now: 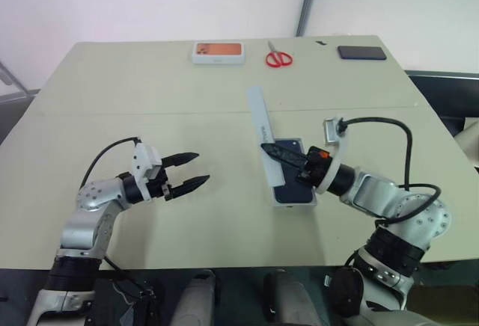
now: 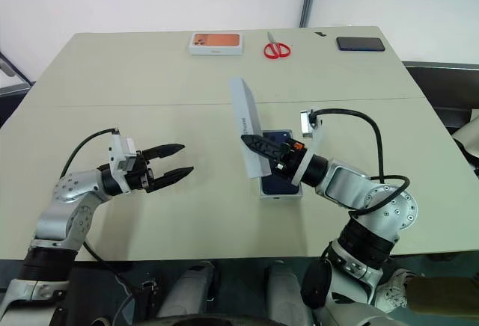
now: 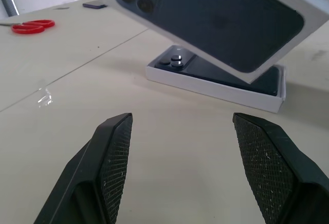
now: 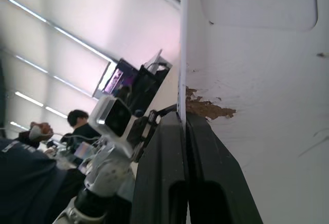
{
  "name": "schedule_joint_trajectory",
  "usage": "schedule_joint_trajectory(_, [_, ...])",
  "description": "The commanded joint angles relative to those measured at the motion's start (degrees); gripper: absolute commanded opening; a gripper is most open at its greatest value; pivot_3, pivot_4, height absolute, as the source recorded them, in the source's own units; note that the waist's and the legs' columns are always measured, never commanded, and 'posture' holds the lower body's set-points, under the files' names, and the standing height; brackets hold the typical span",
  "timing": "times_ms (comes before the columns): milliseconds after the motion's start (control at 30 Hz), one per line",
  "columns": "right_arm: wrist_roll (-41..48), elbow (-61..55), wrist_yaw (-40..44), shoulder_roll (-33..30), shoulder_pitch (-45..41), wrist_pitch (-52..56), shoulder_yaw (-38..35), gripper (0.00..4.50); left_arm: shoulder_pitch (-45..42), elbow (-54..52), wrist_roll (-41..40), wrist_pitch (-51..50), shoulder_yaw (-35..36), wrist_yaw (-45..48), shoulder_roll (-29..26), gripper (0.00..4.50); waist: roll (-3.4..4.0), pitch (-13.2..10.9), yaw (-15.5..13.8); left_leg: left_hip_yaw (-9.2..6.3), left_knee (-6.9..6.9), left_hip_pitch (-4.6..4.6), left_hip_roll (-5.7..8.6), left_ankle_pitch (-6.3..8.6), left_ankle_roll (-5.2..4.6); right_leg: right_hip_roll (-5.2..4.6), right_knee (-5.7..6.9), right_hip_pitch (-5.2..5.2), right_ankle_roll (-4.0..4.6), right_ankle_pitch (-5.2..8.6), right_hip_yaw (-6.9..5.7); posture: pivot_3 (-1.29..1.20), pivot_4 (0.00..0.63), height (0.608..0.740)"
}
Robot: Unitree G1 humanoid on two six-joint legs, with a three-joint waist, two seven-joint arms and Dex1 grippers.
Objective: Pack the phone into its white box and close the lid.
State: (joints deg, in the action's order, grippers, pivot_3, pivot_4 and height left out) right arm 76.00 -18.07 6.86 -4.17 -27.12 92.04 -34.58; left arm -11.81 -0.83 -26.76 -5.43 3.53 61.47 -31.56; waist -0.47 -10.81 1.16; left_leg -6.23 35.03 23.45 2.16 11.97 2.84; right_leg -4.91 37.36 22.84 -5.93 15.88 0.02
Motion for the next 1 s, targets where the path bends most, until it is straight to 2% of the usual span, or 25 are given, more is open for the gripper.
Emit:
schedule_joint_trajectory(33, [16.37, 2.61, -9.39, -4.00, 3.14, -5.72, 4.92, 0.03, 0.13, -1.99, -1.10, 0.10, 1.09, -0.31, 0.14, 3.30, 0.00, 0.00, -0.05, 0.01, 0.00, 0.01, 0.00, 0.00, 0.00, -0.01, -0.01, 0.00, 0.00, 0.00, 0.00, 0.00, 0.150, 0.740])
schedule_joint_trajectory(100, [28.60, 3.67, -15.46, -8.30, 6.35, -13.11, 11.15, 0.03, 0.16, -2.14, -1.20, -0.09, 1.02, -0.52, 0.34, 3.30, 0.00, 0.00, -0.01, 0.02, 0.01, 0.02, 0.01, 0.01, -0.01, -0.03, -0.04, -0.02, 0.00, 0.00, 0.00, 0.00, 0.150, 0.740])
schedule_joint_trajectory(200, [36.29, 2.05, -18.86, -13.53, 9.72, -19.96, 17.64, 0.03, 0.18, -2.23, -1.20, -0.24, 0.91, -0.78, 0.66, 3.30, -0.01, -0.01, -0.01, 0.04, 0.02, 0.03, 0.00, 0.01, -0.02, -0.04, -0.05, -0.03, 0.00, 0.00, 0.00, 0.00, 0.150, 0.740])
schedule_joint_trajectory(300, [37.00, 0.91, -18.02, -15.60, 11.09, -24.96, 21.11, 0.03, 0.26, -2.22, -1.02, -0.14, 0.69, -1.00, 1.01, 3.30, -0.02, 0.00, 0.11, 0.05, 0.04, 0.03, -0.02, 0.01, -0.03, 0.00, -0.06, -0.04, -0.01, 0.00, 0.00, 0.00, 0.150, 0.740])
schedule_joint_trajectory(633, [37.00, 2.16, -23.29, -14.99, 9.93, -35.33, 29.19, 0.03, 0.03, -3.69, -0.68, -1.30, -0.58, -2.47, 2.50, 3.30, -0.02, -0.01, -0.15, -0.01, 0.04, 0.04, -0.06, 0.01, -0.03, 0.08, -0.14, -0.05, 0.00, 0.01, 0.01, 0.00, 0.150, 0.740])
schedule_joint_trajectory(833, [32.10, 5.20, -24.17, -16.51, 12.25, -37.64, 31.69, 0.03, -0.24, -3.73, 0.01, -2.17, -1.17, -3.57, 3.22, 3.30, -0.02, -0.01, -0.24, -0.01, 0.03, 0.04, -0.07, 0.01, -0.03, 0.07, -0.16, -0.05, 0.10, 0.06, 0.02, 0.00, 0.150, 0.740])
schedule_joint_trajectory(933, [30.55, 6.03, -23.59, -16.21, 12.35, -38.90, 31.80, 0.00, -0.58, -2.34, -0.15, -3.79, -2.15, -3.59, 3.90, 2.49, -0.02, 0.00, -0.27, 0.00, 0.03, 0.04, -0.06, 0.01, -0.03, 0.06, -0.17, -0.05, 0.15, 0.09, 0.03, 0.00, 0.150, 0.740])
schedule_joint_trajectory(1000, [31.93, 7.14, -24.47, -15.59, 12.01, -40.34, 31.23, 0.00, -0.67, -1.49, 0.81, -3.08, -3.32, -3.33, 4.49, 1.57, -0.02, 0.00, -0.27, -0.01, 0.03, 0.04, -0.06, 0.01, -0.03, 0.07, -0.17, -0.06, 0.14, 0.08, 0.02, 0.00, 0.150, 0.740])
